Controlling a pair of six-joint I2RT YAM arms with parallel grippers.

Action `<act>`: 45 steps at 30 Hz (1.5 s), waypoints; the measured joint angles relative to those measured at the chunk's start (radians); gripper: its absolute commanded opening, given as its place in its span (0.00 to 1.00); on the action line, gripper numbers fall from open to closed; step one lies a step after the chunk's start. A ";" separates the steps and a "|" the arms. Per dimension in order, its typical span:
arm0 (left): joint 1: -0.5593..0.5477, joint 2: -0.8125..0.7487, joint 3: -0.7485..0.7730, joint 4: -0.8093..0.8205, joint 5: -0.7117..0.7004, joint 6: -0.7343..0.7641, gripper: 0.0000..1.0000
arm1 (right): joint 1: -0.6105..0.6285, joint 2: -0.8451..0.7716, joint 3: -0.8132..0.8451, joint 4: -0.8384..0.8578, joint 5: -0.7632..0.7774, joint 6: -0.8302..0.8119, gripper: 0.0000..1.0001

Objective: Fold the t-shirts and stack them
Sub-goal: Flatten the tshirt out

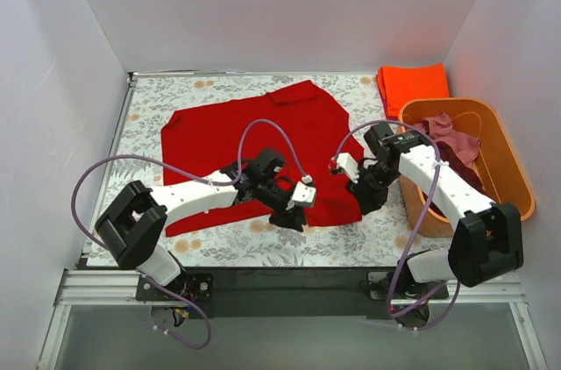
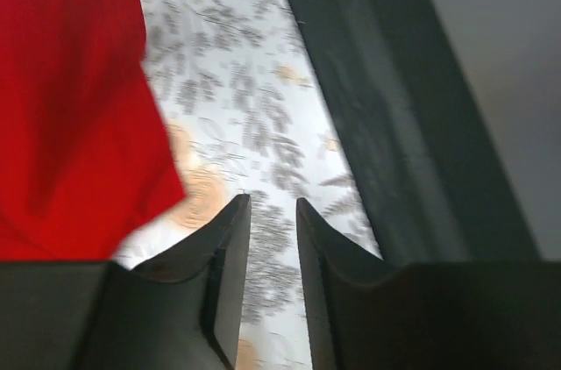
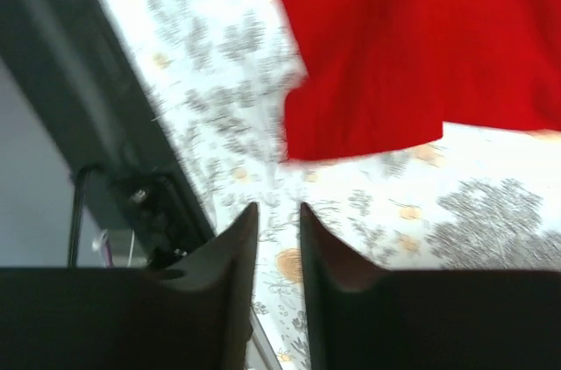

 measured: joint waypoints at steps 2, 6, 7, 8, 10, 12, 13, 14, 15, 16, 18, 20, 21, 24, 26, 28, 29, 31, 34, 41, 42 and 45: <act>-0.016 -0.044 -0.031 -0.047 0.008 -0.020 0.29 | 0.032 -0.024 -0.014 -0.055 -0.005 -0.031 0.42; 0.026 -0.188 -0.059 -0.108 0.009 -0.098 0.29 | 0.037 -0.037 0.006 -0.111 -0.003 -0.050 0.41; 0.062 -0.235 -0.066 -0.119 0.015 -0.130 0.29 | 0.037 -0.027 0.027 -0.116 -0.002 -0.045 0.40; 0.113 -0.281 -0.069 -0.130 0.016 -0.162 0.29 | 0.036 -0.013 0.051 -0.110 -0.001 -0.034 0.37; 0.245 -0.356 -0.066 -0.162 0.000 -0.215 0.29 | 0.036 0.026 0.103 -0.075 0.007 0.002 0.34; 0.382 -0.395 -0.045 -0.217 -0.049 -0.253 0.29 | 0.036 0.079 0.147 -0.023 0.018 0.040 0.30; 0.442 -0.399 -0.029 -0.249 -0.074 -0.266 0.29 | 0.036 0.110 0.168 0.003 0.023 0.056 0.28; 0.491 -0.397 -0.014 -0.279 -0.098 -0.274 0.29 | 0.036 0.145 0.188 0.024 0.025 0.071 0.28; 0.540 -0.389 0.000 -0.318 -0.124 -0.276 0.29 | 0.036 0.179 0.205 0.043 0.027 0.082 0.28; 0.581 -0.382 0.008 -0.355 -0.148 -0.274 0.29 | 0.036 0.211 0.214 0.065 0.031 0.089 0.28; 0.651 -0.372 0.006 -0.439 -0.199 -0.264 0.29 | 0.035 0.265 0.219 0.093 0.031 0.100 0.28; 0.692 -0.378 -0.024 -0.495 -0.239 -0.247 0.29 | 0.036 0.305 0.218 0.104 0.031 0.105 0.28; 0.702 -0.385 -0.048 -0.521 -0.262 -0.238 0.29 | 0.037 0.314 0.215 0.108 0.031 0.106 0.28; 0.704 -0.387 -0.093 -0.574 -0.294 -0.229 0.29 | 0.043 0.320 0.169 0.140 0.036 0.105 0.26; 0.703 -0.369 -0.098 -0.590 -0.304 -0.224 0.29 | 0.047 0.319 0.114 0.164 0.054 0.101 0.25; 0.702 -0.340 -0.112 -0.577 -0.325 -0.220 0.29 | 0.051 0.319 0.049 0.198 0.085 0.099 0.24; 0.702 -0.329 -0.129 -0.563 -0.340 -0.217 0.29 | 0.052 0.320 0.022 0.212 0.104 0.098 0.24; 0.702 -0.311 -0.172 -0.543 -0.380 -0.212 0.27 | 0.051 0.327 -0.014 0.238 0.137 0.098 0.22; 0.702 -0.275 -0.253 -0.509 -0.473 -0.209 0.24 | 0.049 0.345 -0.022 0.262 0.172 0.108 0.22; 0.723 -0.267 -0.304 -0.451 -0.610 -0.209 0.22 | 0.052 0.341 -0.022 0.296 0.242 0.119 0.22; 0.741 -0.270 -0.306 -0.444 -0.617 -0.199 0.21 | 0.055 0.331 -0.032 0.309 0.259 0.118 0.22; 0.815 -0.270 -0.306 -0.416 -0.639 -0.147 0.22 | 0.072 0.285 -0.080 0.367 0.330 0.111 0.21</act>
